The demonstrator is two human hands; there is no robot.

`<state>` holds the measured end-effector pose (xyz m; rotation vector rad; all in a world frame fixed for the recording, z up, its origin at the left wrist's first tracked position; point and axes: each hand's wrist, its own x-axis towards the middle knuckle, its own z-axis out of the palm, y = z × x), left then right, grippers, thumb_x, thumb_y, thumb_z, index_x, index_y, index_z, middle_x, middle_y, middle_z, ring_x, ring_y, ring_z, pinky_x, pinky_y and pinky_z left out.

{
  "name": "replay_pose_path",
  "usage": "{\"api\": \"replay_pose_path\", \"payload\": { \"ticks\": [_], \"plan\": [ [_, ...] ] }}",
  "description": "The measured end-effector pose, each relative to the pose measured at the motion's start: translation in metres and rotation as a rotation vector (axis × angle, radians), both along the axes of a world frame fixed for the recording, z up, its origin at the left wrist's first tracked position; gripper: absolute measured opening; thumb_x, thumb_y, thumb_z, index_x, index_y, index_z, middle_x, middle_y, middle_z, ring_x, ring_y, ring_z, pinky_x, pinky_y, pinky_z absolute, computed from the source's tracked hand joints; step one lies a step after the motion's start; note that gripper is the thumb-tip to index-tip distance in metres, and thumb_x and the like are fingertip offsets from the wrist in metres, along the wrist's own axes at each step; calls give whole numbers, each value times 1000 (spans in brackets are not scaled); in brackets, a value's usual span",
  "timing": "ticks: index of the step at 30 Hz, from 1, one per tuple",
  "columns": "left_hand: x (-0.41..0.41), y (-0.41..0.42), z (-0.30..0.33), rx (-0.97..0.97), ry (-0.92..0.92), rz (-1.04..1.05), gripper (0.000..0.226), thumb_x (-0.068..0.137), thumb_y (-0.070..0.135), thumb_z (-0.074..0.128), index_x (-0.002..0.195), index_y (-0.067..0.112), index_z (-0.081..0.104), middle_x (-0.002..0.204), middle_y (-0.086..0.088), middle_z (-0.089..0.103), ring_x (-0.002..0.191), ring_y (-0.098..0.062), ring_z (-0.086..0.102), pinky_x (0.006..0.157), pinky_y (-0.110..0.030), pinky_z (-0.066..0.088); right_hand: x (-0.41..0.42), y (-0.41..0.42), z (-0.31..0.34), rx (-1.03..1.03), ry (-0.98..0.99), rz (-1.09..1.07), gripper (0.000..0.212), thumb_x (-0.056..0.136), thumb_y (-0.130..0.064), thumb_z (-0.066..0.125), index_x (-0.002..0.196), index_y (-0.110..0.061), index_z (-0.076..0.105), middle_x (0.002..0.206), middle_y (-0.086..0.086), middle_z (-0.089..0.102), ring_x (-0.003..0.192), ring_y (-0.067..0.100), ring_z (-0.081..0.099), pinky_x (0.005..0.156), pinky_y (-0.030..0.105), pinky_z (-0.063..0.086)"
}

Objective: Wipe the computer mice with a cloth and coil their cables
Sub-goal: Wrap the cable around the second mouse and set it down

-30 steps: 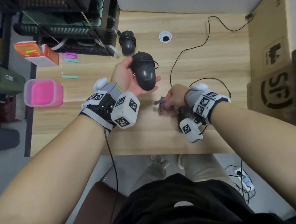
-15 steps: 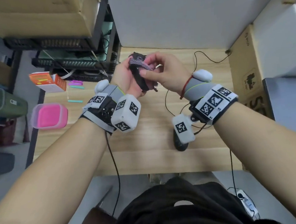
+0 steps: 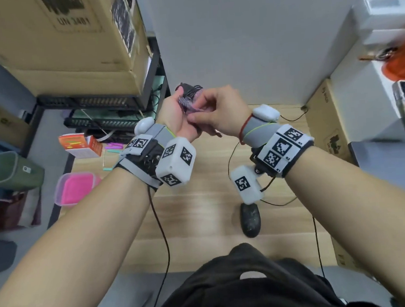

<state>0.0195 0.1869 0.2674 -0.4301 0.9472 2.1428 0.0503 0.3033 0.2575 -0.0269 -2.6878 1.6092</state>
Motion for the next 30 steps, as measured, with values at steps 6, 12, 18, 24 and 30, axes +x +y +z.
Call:
{"api": "replay_pose_path", "payload": {
  "ticks": [6,12,18,24,30],
  "plan": [
    [-17,10,9,-23,90,-2,45,105,42,27,89,8,52,105,-20,58,73,-30,63,64,-30,55,-18,11,9,-51,16,-110,26,77,-16,80,70,-23,56,63,2,61,51,14,54,56,26,44],
    [-23,15,7,5,47,-13,47,104,46,27,113,8,53,129,-21,55,74,-29,64,57,-28,54,-23,19,7,-89,23,-128,20,80,-12,77,74,-17,59,62,2,62,49,8,54,53,21,46],
    [-24,16,2,-27,27,-38,48,104,48,28,99,8,56,99,-14,63,56,-25,67,47,-25,52,-22,27,3,3,10,-56,18,80,-16,77,74,-17,60,62,12,67,54,24,60,55,29,46],
    [-30,9,1,-118,77,-71,51,102,50,27,132,15,49,135,-14,58,72,-23,66,60,-25,48,-29,32,-1,-29,-7,-108,20,82,-19,74,73,-20,56,61,2,65,53,17,60,56,26,47],
    [-37,1,1,-91,124,-88,56,100,50,32,142,18,50,127,-9,62,106,-28,60,100,-39,37,-31,54,-2,-18,-17,-281,24,86,-11,67,72,-23,51,69,3,62,63,15,62,62,34,52]
  ]
}}
